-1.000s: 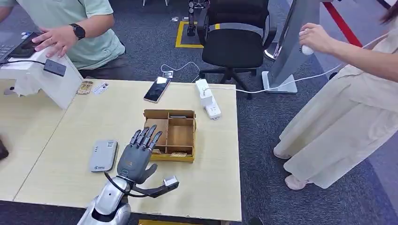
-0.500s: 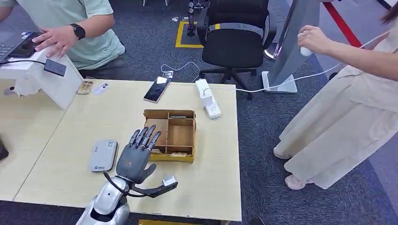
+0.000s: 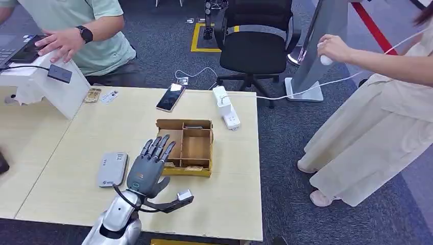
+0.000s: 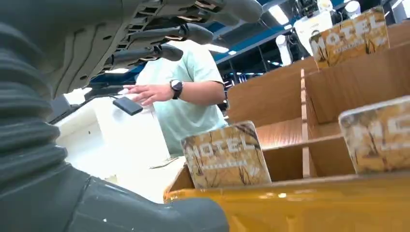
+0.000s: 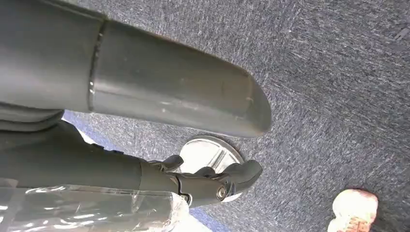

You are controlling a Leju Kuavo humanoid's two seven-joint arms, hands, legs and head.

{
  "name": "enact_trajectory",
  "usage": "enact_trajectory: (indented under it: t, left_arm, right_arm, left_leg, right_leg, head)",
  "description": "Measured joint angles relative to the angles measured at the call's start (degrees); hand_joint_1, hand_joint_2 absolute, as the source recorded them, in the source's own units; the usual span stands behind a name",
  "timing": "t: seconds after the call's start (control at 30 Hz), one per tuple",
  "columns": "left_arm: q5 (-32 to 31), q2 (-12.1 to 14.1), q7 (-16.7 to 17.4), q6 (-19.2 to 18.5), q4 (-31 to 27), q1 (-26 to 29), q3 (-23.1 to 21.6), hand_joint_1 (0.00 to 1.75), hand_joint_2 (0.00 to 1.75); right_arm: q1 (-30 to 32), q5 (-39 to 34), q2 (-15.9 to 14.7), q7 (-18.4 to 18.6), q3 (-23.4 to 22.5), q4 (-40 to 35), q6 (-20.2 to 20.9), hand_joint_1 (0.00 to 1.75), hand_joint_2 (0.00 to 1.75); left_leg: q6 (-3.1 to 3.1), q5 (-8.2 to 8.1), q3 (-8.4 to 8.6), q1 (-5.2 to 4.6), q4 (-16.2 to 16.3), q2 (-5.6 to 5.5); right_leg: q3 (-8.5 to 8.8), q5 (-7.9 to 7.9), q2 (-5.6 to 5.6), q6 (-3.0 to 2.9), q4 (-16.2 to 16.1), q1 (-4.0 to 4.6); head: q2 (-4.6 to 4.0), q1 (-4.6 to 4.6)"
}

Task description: Pass the card to the sensor for recognition and then transmit it.

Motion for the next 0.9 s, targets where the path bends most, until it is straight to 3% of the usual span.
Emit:
enact_trajectory:
  t: [0.4, 0.9]
  left_arm:
    - [-0.02, 1.18, 3.07, 0.98, 4.92, -1.56, -2.05, 0.0, 1.75]
    - [-0.02, 1.86, 1.73, 0.98, 4.83, -2.37, -2.25, 0.0, 1.75]
  right_arm:
    - [-0.07, 0.0, 0.0, 0.0, 0.15, 0.02, 0.04, 0.0, 0.0]
    - [-0.04, 0.0, 0.0, 0.15, 0.17, 0.02, 0.07, 0.0, 0.0]
  left_leg:
    - [0.0, 0.0, 0.0, 0.0, 0.0, 0.0]
    - [0.0, 0.0, -0.01, 0.0, 0.0, 0.0]
  right_leg:
    - [0.0, 0.0, 0.01, 0.0, 0.0, 0.0]
    - [0.0, 0.0, 0.0, 0.0, 0.0, 0.0]
  head:
    - [0.0, -0.02]
    - [0.0, 0.0]
